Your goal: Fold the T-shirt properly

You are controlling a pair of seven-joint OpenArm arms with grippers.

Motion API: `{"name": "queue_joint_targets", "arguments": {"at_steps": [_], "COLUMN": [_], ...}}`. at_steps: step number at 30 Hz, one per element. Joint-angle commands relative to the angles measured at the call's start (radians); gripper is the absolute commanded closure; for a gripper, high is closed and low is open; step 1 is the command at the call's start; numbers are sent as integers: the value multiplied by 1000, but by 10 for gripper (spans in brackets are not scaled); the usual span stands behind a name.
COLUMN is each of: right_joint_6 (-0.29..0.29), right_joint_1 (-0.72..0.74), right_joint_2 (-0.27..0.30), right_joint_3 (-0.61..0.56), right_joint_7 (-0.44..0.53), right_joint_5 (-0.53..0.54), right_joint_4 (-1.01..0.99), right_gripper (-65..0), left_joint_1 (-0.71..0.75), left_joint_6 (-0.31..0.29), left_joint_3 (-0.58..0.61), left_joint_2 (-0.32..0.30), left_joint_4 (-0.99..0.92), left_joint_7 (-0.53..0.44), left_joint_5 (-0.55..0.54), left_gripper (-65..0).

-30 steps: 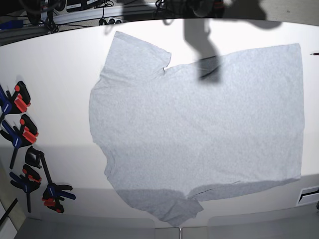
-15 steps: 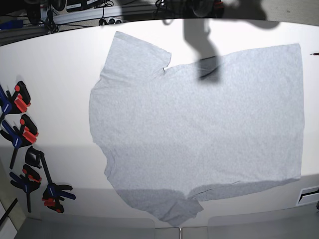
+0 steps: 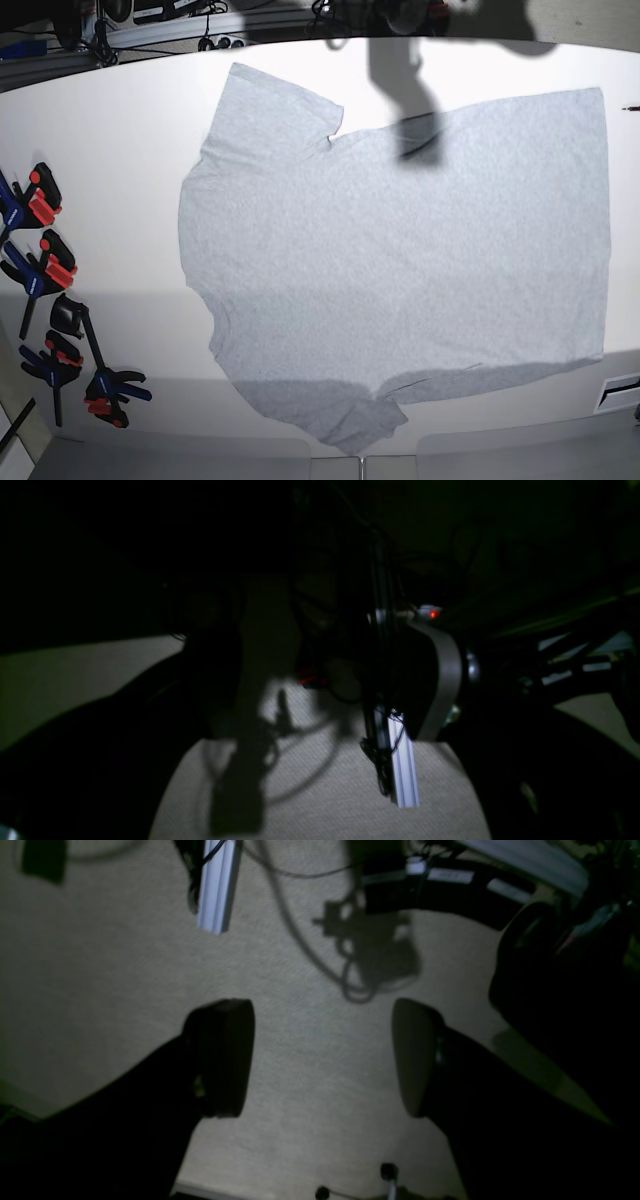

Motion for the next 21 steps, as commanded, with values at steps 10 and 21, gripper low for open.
{"name": "queue_joint_targets", "arguments": {"at_steps": [10, 21], "right_joint_6": [-174, -210], "right_joint_1": [-90, -92], "right_joint_2": [11, 11], "right_joint_3": [-1, -1], "right_joint_7": [-237, -414], "right_joint_5": [-132, -267], "right_joint_4": [303, 588], "right_gripper": [-401, -401], "left_joint_1": [109, 109], "left_joint_6": [0, 0], "left_joint_3": [-145, -180], "left_joint_2": [-6, -6], "left_joint_4": [68, 87], "left_joint_7": [-8, 3], "left_joint_5": [-6, -6], "left_gripper": [-441, -441]}}
